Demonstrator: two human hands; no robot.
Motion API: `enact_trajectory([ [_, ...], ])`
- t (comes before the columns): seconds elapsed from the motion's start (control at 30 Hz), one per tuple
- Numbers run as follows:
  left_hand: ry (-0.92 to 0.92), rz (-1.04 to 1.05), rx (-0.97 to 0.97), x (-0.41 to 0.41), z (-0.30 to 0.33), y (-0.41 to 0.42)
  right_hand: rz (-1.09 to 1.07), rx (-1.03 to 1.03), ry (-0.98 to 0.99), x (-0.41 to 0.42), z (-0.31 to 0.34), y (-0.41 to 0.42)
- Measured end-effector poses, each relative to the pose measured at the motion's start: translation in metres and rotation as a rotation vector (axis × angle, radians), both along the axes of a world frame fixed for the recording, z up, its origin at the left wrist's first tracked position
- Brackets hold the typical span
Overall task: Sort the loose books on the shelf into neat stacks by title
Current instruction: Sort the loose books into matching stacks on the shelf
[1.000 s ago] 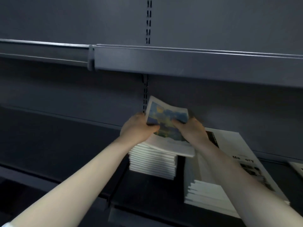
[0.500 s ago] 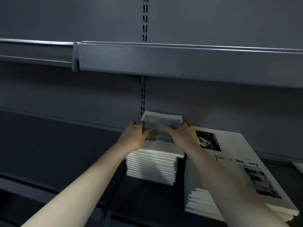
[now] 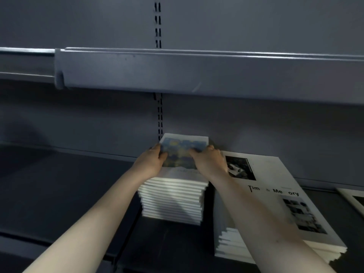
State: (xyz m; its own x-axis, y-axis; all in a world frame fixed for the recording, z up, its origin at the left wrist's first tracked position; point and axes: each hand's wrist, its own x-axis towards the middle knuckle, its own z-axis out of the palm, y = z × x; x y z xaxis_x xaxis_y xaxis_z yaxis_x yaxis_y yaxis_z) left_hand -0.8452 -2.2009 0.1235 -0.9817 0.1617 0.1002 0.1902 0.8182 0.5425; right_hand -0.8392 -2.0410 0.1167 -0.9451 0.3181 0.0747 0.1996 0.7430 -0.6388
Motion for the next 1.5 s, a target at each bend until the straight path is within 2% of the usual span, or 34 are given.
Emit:
enact_trajectory([
  [0.33,-0.032,-0.034,0.116,0.003,0.002,-0.007,-0.009,0.004,-0.038,0.000,0.000,-0.003],
  [0.63,0.019,-0.008,0.120,-0.002,-0.002,-0.010,-0.050,-0.057,-0.048,-0.003,0.002,-0.003],
  [0.83,0.107,0.087,-0.063,0.002,0.003,-0.001,0.007,-0.013,-0.065,-0.004,0.005,0.002],
  [0.93,0.167,0.153,-0.084,0.011,0.009,0.011,0.047,0.064,-0.028,-0.002,0.012,0.014],
  [1.17,0.234,0.104,-0.029,0.040,0.024,0.085,0.008,0.200,0.045,0.038,0.026,0.089],
  [1.5,0.241,-0.099,0.024,0.102,0.024,0.270,-0.120,0.330,0.008,0.121,0.010,0.273],
])
